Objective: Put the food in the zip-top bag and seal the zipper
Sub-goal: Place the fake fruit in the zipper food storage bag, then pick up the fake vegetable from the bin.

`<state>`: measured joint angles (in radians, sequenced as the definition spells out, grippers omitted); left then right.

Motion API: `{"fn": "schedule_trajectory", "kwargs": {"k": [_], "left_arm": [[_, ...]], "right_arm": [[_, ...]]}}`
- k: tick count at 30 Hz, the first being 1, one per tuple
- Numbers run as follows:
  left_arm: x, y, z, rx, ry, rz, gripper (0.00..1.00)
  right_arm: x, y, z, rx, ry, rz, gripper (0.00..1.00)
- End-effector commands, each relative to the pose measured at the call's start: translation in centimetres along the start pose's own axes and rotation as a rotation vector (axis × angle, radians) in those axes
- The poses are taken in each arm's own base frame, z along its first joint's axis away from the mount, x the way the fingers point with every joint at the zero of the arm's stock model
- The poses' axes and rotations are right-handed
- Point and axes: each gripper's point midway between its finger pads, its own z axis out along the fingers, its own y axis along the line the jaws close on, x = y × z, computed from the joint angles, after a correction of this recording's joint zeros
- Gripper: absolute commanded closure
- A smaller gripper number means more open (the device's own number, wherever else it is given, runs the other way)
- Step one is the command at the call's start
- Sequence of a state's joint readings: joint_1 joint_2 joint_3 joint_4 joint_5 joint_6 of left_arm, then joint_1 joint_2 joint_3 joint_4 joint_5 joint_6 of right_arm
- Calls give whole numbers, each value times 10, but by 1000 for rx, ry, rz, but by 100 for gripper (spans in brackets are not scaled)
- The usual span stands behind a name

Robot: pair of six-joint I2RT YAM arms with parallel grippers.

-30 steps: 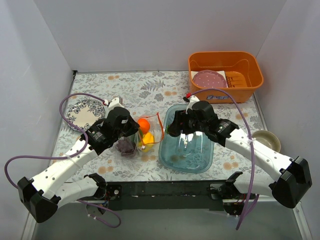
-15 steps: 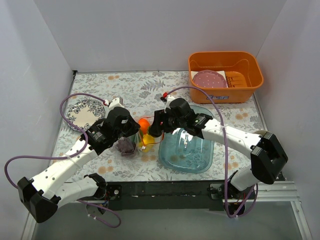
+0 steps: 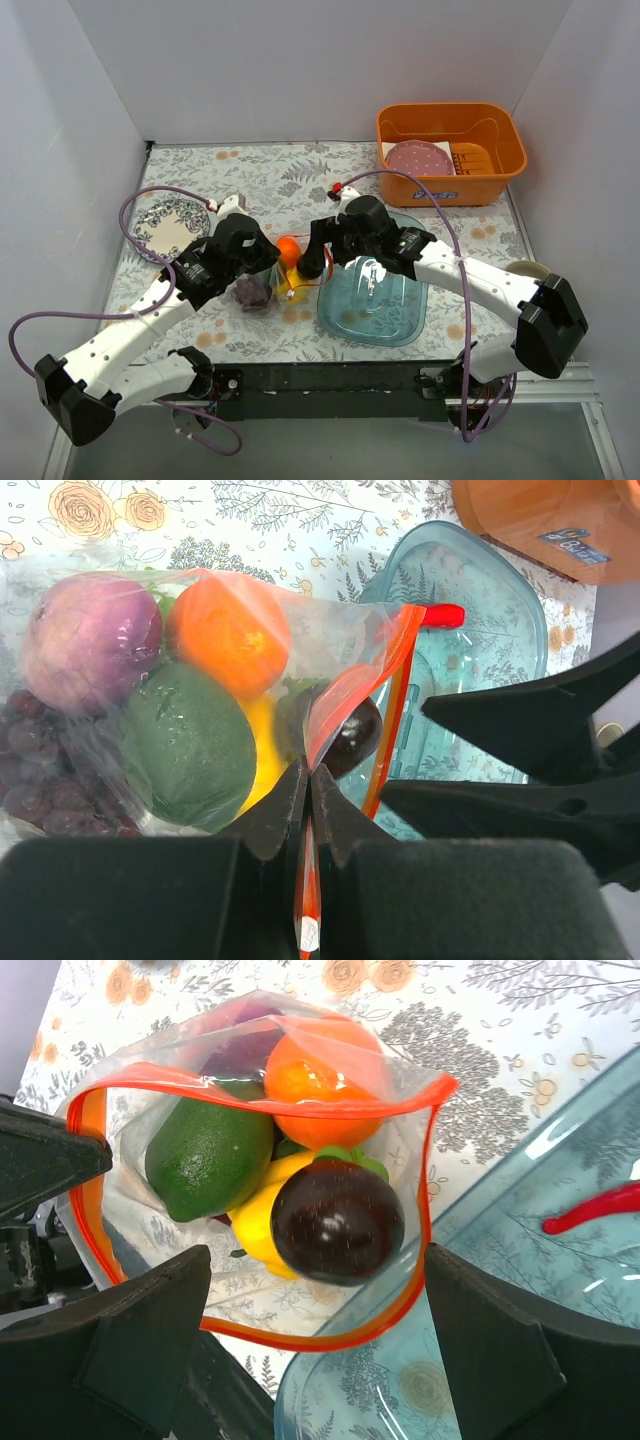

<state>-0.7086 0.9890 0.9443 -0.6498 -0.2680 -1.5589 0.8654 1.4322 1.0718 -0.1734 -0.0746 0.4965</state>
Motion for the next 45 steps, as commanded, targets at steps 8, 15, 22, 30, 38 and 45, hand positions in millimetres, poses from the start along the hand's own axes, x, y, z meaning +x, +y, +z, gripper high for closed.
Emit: {"fn": "schedule_trajectory", "kwargs": {"k": [8, 15, 22, 30, 38, 45], "left_arm": [[-29, -12, -22, 42, -87, -18, 100], [-27, -7, -26, 33, -88, -21, 100], [-25, -11, -23, 51, -76, -5, 100], [-23, -10, -23, 48, -66, 5, 100], [-26, -6, -29, 48, -94, -13, 100], [-29, -2, -27, 23, -104, 7, 100]], "right_arm": [[-24, -73, -34, 293, -113, 119, 9], [-6, -141, -32, 545, -29, 259, 5], [-8, -159, 7, 603, -33, 390, 7], [-6, -184, 36, 698, -9, 393, 9], [20, -196, 47, 703, 48, 361, 25], [36, -198, 50, 690, 107, 330, 49]]}}
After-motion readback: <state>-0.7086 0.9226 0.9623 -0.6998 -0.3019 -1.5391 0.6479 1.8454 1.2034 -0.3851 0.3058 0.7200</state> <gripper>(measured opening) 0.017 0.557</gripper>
